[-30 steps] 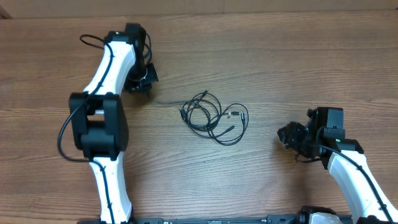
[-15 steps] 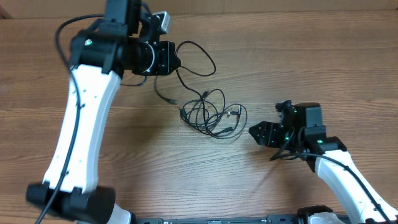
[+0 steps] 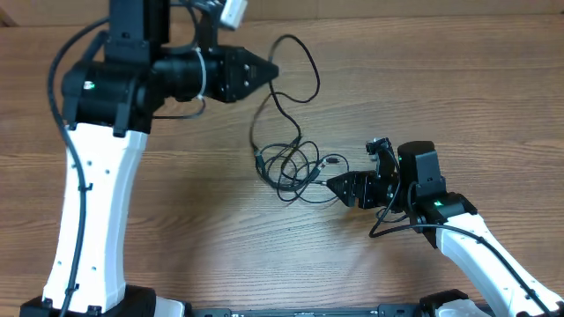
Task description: Untangle cables
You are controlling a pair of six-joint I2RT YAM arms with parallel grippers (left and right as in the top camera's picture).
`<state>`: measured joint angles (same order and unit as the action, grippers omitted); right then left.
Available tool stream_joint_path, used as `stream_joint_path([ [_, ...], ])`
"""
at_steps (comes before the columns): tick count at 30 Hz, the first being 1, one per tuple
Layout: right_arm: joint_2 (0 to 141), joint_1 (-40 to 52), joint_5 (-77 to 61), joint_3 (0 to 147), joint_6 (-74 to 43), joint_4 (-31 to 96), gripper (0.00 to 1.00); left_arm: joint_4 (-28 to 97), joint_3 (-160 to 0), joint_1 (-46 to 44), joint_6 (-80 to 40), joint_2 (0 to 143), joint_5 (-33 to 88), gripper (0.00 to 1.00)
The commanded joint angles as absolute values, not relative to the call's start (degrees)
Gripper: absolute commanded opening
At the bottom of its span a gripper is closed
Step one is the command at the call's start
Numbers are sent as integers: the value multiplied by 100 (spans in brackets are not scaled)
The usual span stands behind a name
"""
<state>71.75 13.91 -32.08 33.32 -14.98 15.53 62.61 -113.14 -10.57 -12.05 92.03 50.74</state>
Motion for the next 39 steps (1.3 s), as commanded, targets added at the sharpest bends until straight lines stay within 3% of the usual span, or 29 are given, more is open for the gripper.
stream_joint_path([
  [1,7177,1413,-3048,3389,-1516,1717,76,6442,-12101,-764,-1245,8860,3975,4],
  [8,7177,1413,-3048,3389,-1516,1745,77,7269,-13795,-266,-1243,8766,2093,4],
  [17,7177,1413,-3048,3389,-1516,1747,78,7430,-14475,1007,-1372,8825,1892,4],
  [23,7177,1413,-3048,3389,-1516,1747,77,7826,-14315,1052,-1461,9188,1037,4],
  [28,7177,1413,-3048,3389,-1516,1752,78,8211,-14313,1052,-1940,9476,342,4],
  [33,7177,1413,-2939,3389,-1518,1811,78,8783,-14313,1057,-3256,9513,-1500,4],
  [39,7177,1413,-2851,3389,-1516,1874,78,9255,-14311,1361,-4320,9515,-2261,4],
])
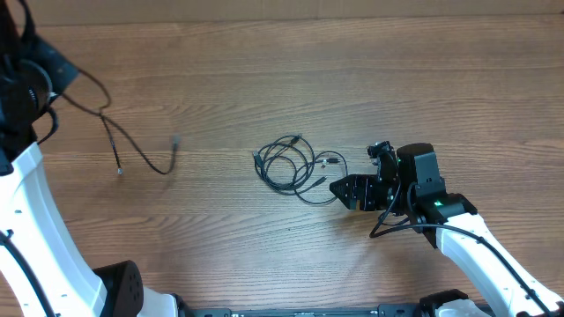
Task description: Untangle cables
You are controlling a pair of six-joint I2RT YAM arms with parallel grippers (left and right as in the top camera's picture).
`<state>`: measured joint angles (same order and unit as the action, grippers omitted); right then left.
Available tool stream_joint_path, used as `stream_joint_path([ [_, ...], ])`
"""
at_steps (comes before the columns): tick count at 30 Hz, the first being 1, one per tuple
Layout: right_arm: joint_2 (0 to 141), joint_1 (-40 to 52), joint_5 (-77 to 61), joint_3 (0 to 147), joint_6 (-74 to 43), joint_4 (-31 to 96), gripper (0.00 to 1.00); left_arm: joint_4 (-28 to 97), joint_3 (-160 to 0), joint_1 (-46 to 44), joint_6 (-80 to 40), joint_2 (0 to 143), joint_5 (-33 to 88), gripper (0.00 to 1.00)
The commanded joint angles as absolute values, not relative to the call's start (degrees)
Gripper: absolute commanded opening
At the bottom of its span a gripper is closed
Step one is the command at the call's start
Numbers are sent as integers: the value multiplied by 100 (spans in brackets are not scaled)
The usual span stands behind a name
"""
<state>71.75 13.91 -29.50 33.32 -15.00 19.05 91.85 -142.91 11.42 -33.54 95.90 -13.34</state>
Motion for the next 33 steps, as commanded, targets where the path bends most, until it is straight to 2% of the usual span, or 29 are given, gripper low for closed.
stream_joint_path([
  [1,7177,1413,-2851,3389,-1518,1876,78,9282,-14306,1553,-4536,9520,-2405,4],
  [10,7177,1413,-2853,3389,-1518,1876,78,9255,-14287,2276,-5068,9583,-2978,4],
  [17,7177,1413,-2853,3389,-1518,1876,78,9452,-14285,2300,-5083,10073,-3046,4],
  [33,7177,1413,-2853,3389,-1518,1927,78,9633,-14285,2290,-4609,12079,-2281,4],
])
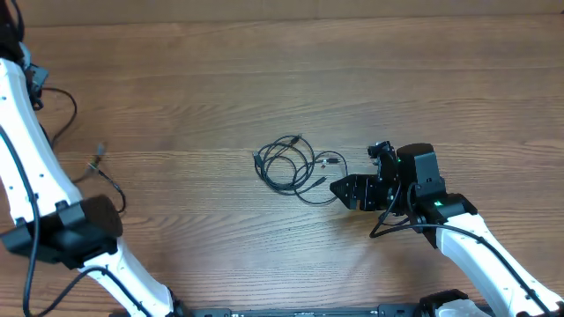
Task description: Untangle cables
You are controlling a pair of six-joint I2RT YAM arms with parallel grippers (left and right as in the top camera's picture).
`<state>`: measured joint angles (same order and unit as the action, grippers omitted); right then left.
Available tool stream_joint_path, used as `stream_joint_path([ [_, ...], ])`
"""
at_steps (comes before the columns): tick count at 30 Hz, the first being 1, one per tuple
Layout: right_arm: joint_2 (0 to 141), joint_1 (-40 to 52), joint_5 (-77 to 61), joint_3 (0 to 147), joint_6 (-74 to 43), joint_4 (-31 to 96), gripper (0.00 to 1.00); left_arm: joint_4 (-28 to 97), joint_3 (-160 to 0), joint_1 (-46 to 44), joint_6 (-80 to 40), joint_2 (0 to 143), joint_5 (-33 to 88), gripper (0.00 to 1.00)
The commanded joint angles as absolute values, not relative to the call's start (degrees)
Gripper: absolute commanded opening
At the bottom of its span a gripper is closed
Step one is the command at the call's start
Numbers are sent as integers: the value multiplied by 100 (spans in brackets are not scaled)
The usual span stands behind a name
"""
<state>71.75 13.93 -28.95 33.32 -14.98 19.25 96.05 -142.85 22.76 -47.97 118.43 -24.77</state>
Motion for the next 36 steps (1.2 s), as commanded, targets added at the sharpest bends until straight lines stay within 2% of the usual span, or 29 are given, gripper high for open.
stream_joint_path([
  [1,7177,1413,-2853,3389,-1518,1942,78,9655,-14285,2290,-4606,12178,-2285,4],
  [17,7177,1413,-2849,3389,-1518,1986,78,9640,-14276,2292,-4475,12536,-2303,7],
  [22,7177,1413,-2827,3389,-1518,1986,78,9640,-14276,2292,-4475,12536,-2303,13],
  [23,7177,1413,-2827,3389,-1518,1986,78,9640,-14276,2292,-4475,12536,-2303,15],
  [24,7177,1413,-2827,3389,-1518,1988,78,9642,-14276,2292,-4475,12536,-2290,21],
  [27,7177,1413,-2827,3389,-1518,1988,78,9642,-14276,2292,-4475,12536,-2246,57],
  [28,7177,1413,-2827,3389,-1518,1986,78,9653,-14276,2290,-4460,12536,-2130,64],
  [33,7177,1413,-2808,3389,-1518,1986,78,9666,-14276,2217,-3813,12536,-674,70],
  [36,7177,1413,-2808,3389,-1518,1986,78,9557,-14274,1951,-3017,12536,104,72],
])
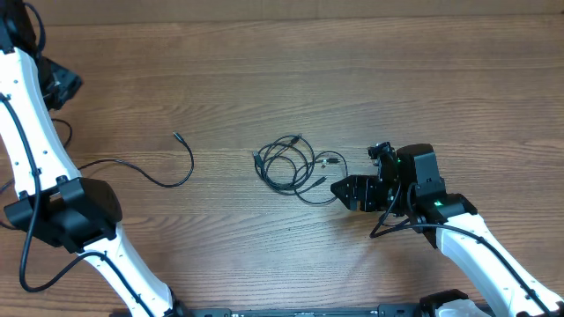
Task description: Untangle cables
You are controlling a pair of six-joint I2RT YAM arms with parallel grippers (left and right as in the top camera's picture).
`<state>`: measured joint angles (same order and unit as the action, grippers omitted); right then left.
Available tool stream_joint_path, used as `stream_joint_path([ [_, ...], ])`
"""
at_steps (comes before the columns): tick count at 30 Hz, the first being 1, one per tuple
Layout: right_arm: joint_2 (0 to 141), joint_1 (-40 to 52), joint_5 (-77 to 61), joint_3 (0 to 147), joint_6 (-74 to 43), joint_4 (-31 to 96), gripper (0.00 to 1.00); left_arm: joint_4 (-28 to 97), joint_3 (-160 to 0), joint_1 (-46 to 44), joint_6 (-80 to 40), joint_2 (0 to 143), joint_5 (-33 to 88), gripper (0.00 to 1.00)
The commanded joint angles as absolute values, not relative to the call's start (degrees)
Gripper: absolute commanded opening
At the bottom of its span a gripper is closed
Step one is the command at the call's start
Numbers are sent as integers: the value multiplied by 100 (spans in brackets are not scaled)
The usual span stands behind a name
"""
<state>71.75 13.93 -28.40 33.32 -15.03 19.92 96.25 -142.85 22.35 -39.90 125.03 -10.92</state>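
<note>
A thin black cable (167, 183) lies by itself on the wooden table, left of centre, one plug end up at its right. The remaining cables form a small coil (286, 163) at mid-table. My right gripper (335, 186) sits at the coil's lower right edge with its tips together on a strand that runs out of the coil. My left gripper (69, 88) is at the far upper left, high and dark. I cannot tell whether it is open, or whether the lone cable's left end reaches it.
The left arm's white links (31, 132) and dark joint (66, 220) cover the table's left edge. The right arm (476, 251) comes in from the lower right. The wooden table (352, 70) fills the view.
The lone cable was bunched near the left edge, by the left arm. It now lies stretched out further right on the table. The left wrist has come into view at upper left. Coil and right gripper are unchanged.
First my left gripper was at top centre with a cable drawn up out of the tangle, while the right gripper held the coil. That cable then hung free of the coil at the far left, then nearer the edge. It now lies apart on the table.
</note>
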Motion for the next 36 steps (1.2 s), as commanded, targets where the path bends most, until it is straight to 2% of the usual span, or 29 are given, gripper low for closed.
stream_joint_path([
  [1,7177,1413,-2810,3389,-1518,1986,78,9557,-14274,1824,-2893,12536,156,72],
  [8,7177,1413,-2810,3389,-1518,1999,78,9557,-14258,897,-2375,12536,-62,75],
  [11,7177,1413,-2810,3389,-1518,2040,78,9570,-14254,248,-2375,12536,-617,81],
  [16,7177,1413,-2810,3389,-1518,2058,78,9559,-14099,-167,-2377,12536,-808,82],
  [23,7177,1413,-2810,3389,-1518,2093,78,9312,-13179,-379,-2447,12536,-788,81],
  [36,7177,1413,-2810,3389,-1518,2095,78,8095,-10694,-502,-2853,12536,-786,80],
])
